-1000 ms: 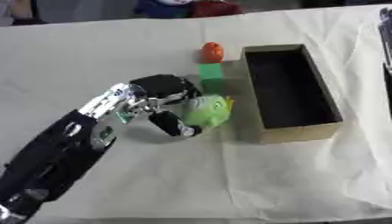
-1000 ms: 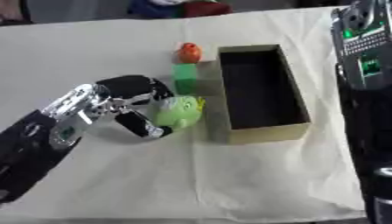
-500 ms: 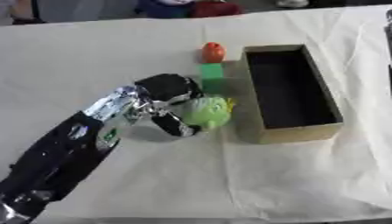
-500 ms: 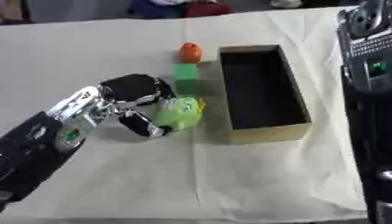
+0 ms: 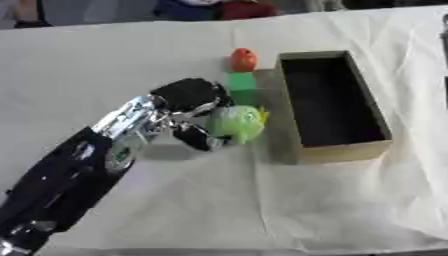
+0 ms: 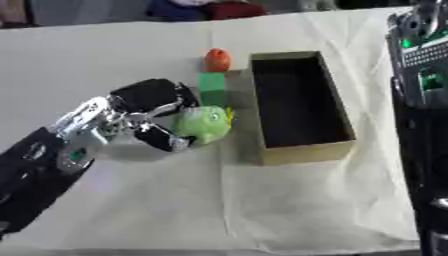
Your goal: Pick up objects on the table and place them in the box.
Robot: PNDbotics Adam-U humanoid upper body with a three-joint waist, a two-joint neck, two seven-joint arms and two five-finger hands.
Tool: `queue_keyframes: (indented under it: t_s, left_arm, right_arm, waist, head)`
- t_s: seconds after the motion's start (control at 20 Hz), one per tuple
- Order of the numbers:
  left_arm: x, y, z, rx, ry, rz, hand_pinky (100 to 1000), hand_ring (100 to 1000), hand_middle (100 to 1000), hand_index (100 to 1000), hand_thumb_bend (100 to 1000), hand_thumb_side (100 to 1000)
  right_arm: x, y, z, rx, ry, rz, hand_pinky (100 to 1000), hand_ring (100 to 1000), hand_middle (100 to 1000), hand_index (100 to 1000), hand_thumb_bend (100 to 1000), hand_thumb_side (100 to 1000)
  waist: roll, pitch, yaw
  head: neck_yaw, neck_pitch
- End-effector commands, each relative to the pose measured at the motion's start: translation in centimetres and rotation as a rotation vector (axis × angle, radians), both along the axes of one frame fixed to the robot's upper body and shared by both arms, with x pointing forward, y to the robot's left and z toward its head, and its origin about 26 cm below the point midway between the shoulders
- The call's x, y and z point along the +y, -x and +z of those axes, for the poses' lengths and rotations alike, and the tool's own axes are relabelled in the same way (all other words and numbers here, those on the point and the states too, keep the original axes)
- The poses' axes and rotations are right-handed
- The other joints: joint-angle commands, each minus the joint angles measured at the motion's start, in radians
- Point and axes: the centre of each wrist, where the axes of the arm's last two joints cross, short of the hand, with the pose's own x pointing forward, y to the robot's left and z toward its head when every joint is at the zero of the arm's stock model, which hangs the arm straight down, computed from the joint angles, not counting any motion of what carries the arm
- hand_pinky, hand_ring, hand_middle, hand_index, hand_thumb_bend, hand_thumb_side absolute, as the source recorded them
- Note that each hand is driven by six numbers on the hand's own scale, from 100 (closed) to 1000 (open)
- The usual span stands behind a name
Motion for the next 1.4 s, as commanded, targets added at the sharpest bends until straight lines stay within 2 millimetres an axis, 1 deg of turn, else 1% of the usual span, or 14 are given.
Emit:
queue_keyframes:
  t_s: [0.05, 0.25, 0.4, 0.5, 0.65, 0.85, 0.95, 1.2, 1.4]
  left_arm:
    - [0.5, 0.7, 3.1, -0.068, 0.051, -0.007, 415, 472, 464, 672, 100, 341]
    - [0.0, 1.9, 6.4, -0.133, 0.119, -0.053, 404, 463, 454, 664, 100, 324]
    - [-1.0, 2.5, 8.6, -0.181, 0.137, -0.1, 409, 467, 457, 667, 100, 312]
    - [-1.9, 2.5, 9.7, -0.206, 0.132, -0.124, 407, 465, 456, 664, 100, 303]
    - [-3.3, 1.7, 10.7, -0.233, 0.124, -0.141, 405, 464, 454, 659, 100, 296]
    - [-4.9, 0.3, 11.5, -0.265, 0.107, -0.148, 404, 464, 453, 657, 100, 284]
    - [-5.6, -0.6, 11.5, -0.275, 0.098, -0.143, 404, 463, 451, 655, 100, 284]
    - [-7.0, -2.9, 10.8, -0.281, 0.062, -0.146, 408, 464, 447, 655, 100, 270]
    - [-7.9, -4.4, 10.0, -0.296, 0.029, -0.153, 409, 468, 452, 655, 100, 252]
  right_arm:
    - [-0.5, 0.5, 1.3, -0.04, -0.003, -0.005, 839, 785, 688, 794, 100, 1000]
    - [-0.4, 0.6, 1.3, -0.041, -0.005, -0.004, 840, 786, 688, 794, 100, 1000]
    - [-0.2, 0.7, 1.5, -0.049, -0.013, 0.003, 839, 786, 689, 794, 100, 1000]
    - [0.2, 0.8, 1.6, -0.055, -0.017, 0.011, 839, 786, 688, 794, 100, 1000]
    - [0.6, 1.0, 2.0, -0.065, -0.021, 0.023, 839, 786, 688, 794, 100, 1000]
    - [1.2, 1.2, 2.7, -0.084, -0.03, 0.042, 839, 786, 688, 793, 100, 1000]
    - [1.6, 1.4, 3.1, -0.097, -0.036, 0.055, 839, 786, 688, 793, 100, 1000]
    - [2.7, 1.8, 3.9, -0.124, -0.05, 0.086, 839, 786, 689, 793, 100, 1000]
    - [3.4, 2.2, 4.4, -0.141, -0.059, 0.11, 839, 786, 689, 793, 100, 1000]
  waist:
    - [-0.002, -0.024, 0.003]
    - [-0.003, -0.026, 0.003]
    - [-0.005, -0.024, -0.002]
    - [-0.008, -0.02, -0.008]
    - [-0.012, -0.01, -0.02]
    - [-0.016, 0.009, -0.039]
    - [-0.019, 0.018, -0.051]
    - [-0.023, 0.04, -0.079]
    - [-0.021, 0.055, -0.101]
  head:
    - [-0.006, 0.005]
    - [-0.011, 0.005]
    - [-0.007, 0.005]
    - [0.0, 0.005]
    - [0.013, 0.002]
    - [0.03, -0.016]
    - [0.039, -0.028]
    - [0.06, -0.052]
    - [0.071, -0.065]
